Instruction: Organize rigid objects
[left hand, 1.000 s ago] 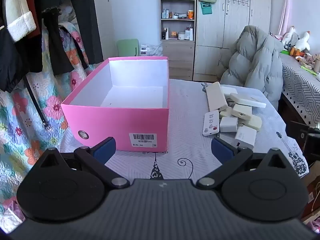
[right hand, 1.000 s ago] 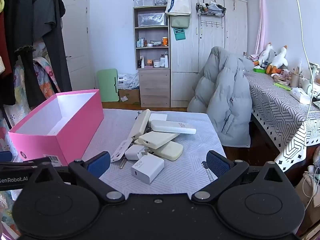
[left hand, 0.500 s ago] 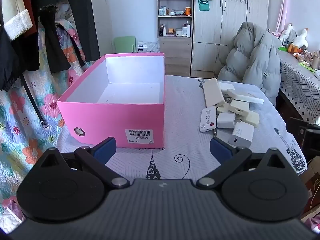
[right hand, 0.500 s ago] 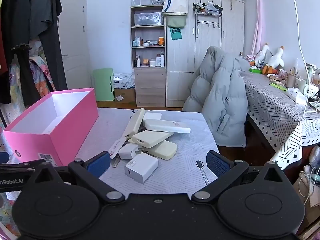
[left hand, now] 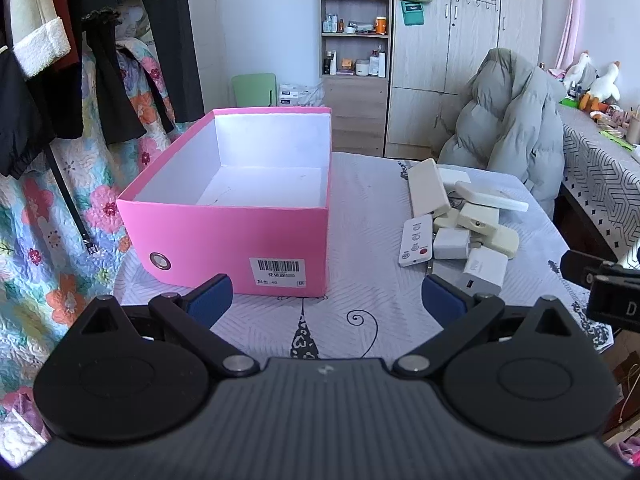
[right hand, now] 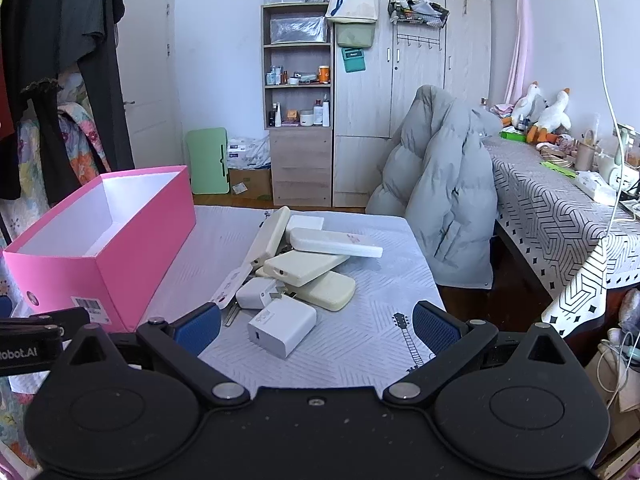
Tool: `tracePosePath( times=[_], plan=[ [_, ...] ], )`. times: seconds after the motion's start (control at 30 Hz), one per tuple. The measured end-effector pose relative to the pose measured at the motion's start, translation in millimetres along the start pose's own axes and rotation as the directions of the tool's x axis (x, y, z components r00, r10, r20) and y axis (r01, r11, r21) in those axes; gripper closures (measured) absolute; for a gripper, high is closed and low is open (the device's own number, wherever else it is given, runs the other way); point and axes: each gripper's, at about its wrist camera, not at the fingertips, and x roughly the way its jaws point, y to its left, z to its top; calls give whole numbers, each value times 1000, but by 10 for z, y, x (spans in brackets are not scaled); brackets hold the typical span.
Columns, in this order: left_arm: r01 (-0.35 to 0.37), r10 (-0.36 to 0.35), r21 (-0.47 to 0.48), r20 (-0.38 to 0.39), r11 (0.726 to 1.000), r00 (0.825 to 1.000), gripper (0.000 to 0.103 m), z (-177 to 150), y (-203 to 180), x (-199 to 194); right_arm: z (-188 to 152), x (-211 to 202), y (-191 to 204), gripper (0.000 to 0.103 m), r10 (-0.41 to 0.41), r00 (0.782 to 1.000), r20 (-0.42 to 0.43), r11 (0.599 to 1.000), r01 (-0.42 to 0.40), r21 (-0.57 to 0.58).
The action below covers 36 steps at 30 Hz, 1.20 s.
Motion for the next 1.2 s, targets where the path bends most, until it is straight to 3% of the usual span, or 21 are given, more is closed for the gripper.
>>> tracePosePath(
  times=[1.2],
  plan=[
    [-44,42,33,44,998,998,0,-95,21,32,-74,51,37,0,-4,1000,-21,1000,4,-4]
  ],
)
